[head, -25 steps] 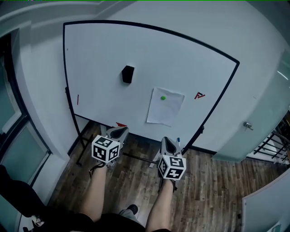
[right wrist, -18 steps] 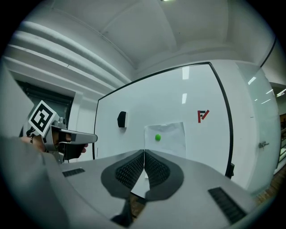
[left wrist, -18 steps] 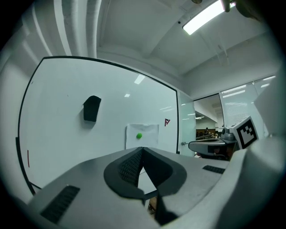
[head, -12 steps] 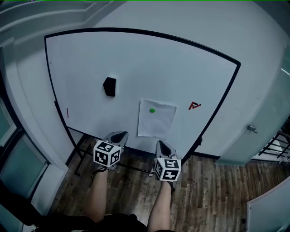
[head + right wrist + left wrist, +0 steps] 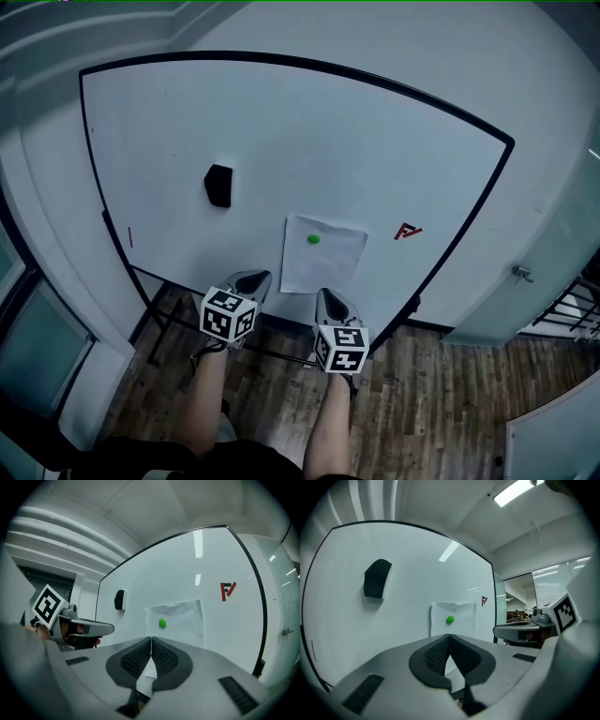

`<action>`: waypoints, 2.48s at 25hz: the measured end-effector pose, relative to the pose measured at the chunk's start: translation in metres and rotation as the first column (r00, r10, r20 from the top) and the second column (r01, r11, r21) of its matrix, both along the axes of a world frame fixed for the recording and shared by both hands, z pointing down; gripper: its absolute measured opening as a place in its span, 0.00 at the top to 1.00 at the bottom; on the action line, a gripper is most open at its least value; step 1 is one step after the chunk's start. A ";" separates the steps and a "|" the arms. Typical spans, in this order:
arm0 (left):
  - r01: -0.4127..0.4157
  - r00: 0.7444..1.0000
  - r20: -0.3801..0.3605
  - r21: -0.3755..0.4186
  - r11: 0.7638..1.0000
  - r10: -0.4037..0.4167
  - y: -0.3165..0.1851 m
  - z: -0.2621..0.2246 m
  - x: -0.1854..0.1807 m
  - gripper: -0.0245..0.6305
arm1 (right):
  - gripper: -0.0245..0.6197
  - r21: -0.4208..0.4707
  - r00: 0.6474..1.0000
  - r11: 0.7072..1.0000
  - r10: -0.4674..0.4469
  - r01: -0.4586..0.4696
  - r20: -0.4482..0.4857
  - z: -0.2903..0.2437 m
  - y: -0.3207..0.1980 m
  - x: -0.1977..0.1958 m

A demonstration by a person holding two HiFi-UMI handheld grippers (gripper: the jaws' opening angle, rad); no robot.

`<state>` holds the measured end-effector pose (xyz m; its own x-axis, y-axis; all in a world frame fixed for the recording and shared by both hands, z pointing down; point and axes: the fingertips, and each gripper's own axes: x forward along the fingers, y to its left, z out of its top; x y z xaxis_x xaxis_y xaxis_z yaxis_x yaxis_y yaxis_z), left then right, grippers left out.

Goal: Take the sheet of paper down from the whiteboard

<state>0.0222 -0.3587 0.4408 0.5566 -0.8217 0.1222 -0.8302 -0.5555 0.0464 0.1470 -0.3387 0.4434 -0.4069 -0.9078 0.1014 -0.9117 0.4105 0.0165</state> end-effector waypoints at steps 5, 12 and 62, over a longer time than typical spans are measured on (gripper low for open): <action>-0.034 0.999 -0.010 0.003 0.999 0.034 -0.038 -0.001 -0.004 0.93 | 0.92 -0.003 0.999 0.999 0.048 -0.048 0.001 0.001 -0.032 -0.005; -0.100 0.995 -0.020 0.006 0.995 0.100 -0.091 -0.005 -0.005 0.93 | 0.92 0.007 0.994 0.994 0.105 -0.105 0.020 -0.009 -0.078 -0.013; -0.379 0.917 -0.121 0.043 0.925 0.381 -0.141 -0.019 0.032 0.93 | 0.75 0.062 0.932 0.930 0.358 -0.362 0.065 -0.019 -0.151 -0.028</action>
<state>0.0542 -0.4993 0.4214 0.8371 -0.5468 0.0191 -0.5447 -0.8296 0.1225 0.1187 -0.4901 0.4249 -0.0544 -0.9983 0.0185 -0.9984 0.0541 -0.0170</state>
